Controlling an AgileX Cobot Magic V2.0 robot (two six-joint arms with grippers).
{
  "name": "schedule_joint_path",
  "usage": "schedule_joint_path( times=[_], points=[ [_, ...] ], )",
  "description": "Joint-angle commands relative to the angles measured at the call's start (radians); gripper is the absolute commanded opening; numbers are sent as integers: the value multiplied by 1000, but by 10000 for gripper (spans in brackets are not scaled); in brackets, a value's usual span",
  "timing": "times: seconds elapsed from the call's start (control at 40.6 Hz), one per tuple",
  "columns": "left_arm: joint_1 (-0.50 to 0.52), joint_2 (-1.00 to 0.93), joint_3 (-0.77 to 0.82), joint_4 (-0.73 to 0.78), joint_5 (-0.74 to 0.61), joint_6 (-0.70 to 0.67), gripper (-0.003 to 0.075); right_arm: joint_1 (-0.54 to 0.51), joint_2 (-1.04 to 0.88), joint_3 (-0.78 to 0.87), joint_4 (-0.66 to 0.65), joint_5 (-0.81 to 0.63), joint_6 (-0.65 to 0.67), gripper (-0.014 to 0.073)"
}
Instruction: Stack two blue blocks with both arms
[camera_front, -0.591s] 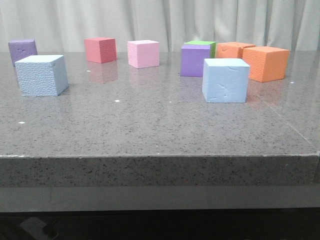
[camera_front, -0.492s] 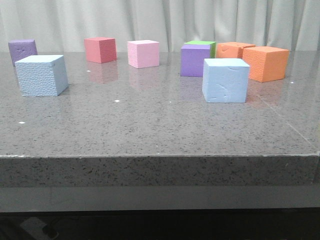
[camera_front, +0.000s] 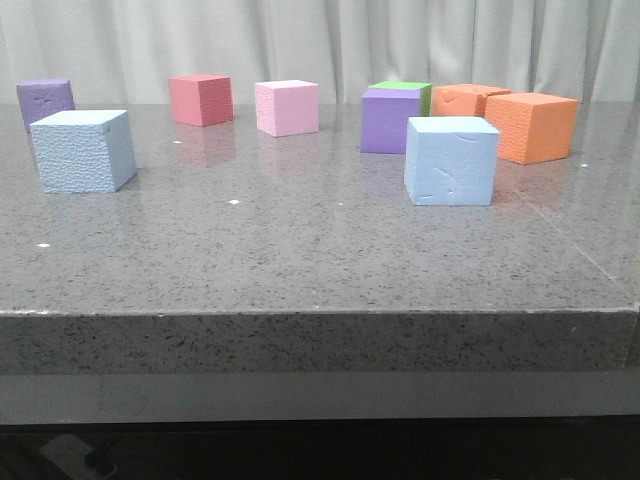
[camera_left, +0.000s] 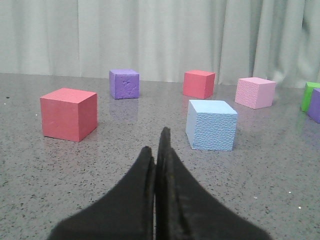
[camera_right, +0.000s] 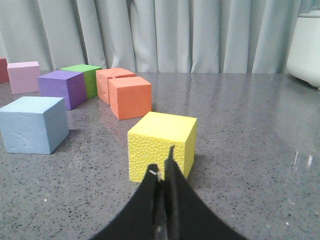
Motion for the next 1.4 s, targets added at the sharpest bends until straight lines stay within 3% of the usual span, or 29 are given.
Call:
schedule_joint_path(
  times=[0.0, 0.271, 0.443, 0.739, 0.862, 1.059, 1.379],
  points=[
    [-7, -18, 2, -8, -86, -1, -20, -3, -19, -7, -3, -78, 1, -121],
    [-7, -18, -14, -11, -133, -1, -20, -3, -19, -11, -3, -189, 1, -121],
    [-7, -14, -161, -18, -98, -9, -20, -2, -18, -145, -2, -82, 2, -121],
    [-7, 219, -625, -18, 319, -1, -20, -2, 162, -520, -50, 255, -3, -121],
    [-7, 352, -745, -18, 461, -1, -20, -2, 274, -636, -47, 383, -3, -121],
    [-7, 459, -757, -18, 442, -1, -20, -2, 379, -660, -30, 416, -3, -121],
    [-7, 517, -755, -18, 442, -1, -20, -2, 390, -660, -30, 407, -3, -121]
  ],
)
